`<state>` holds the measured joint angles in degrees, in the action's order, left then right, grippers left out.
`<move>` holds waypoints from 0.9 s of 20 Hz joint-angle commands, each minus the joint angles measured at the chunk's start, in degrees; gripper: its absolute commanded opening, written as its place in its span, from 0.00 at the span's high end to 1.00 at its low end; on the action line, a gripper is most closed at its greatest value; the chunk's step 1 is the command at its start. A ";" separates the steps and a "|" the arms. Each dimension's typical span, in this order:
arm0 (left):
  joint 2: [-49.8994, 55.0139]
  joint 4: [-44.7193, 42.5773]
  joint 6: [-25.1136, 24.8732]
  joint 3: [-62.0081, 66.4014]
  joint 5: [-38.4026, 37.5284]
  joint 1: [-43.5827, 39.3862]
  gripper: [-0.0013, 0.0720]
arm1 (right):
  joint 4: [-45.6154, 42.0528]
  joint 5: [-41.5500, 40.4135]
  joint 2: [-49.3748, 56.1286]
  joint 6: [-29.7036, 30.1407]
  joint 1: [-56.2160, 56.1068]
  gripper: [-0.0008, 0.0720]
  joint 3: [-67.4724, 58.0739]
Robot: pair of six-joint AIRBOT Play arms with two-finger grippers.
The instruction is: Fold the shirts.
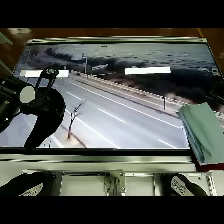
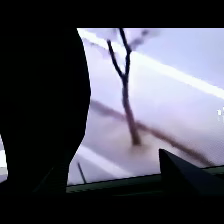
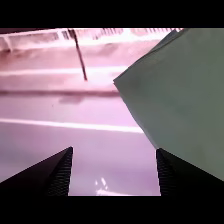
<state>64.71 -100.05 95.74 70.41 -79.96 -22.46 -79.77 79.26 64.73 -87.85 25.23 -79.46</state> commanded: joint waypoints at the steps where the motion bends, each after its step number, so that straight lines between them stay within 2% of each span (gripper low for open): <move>1: -0.04 0.00 -0.02 0.00 0.00 0.04 0.12 | -0.02 -0.90 0.04 0.00 -0.04 0.11 -0.04; 7: -0.04 -0.02 -0.02 0.00 0.00 0.07 0.12 | 0.07 -0.63 0.11 0.09 -0.07 0.11 -0.04; 9: -0.04 0.00 -0.02 0.00 0.00 0.04 0.12 | 1.57 1.84 0.74 0.57 -0.07 0.11 0.04; 11: -0.04 -0.02 -0.02 0.00 0.00 0.04 0.12 | 7.04 4.96 1.97 2.34 -0.44 0.12 1.31; 13: -0.04 -0.04 -0.07 0.00 0.04 0.07 0.12 | 12.35 5.73 3.54 6.71 -3.08 0.12 5.14; 15: -0.04 0.02 -0.02 0.00 0.15 0.04 0.12 | 12.70 4.94 5.86 9.27 -7.02 0.12 8.55; 18: -0.04 0.00 -0.02 0.00 6.32 0.07 0.12 | 12.17 5.62 8.63 9.27 -11.74 0.12 9.01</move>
<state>64.71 -100.05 95.74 70.41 -77.97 -22.44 -69.10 83.74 71.02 -80.38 17.47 -72.03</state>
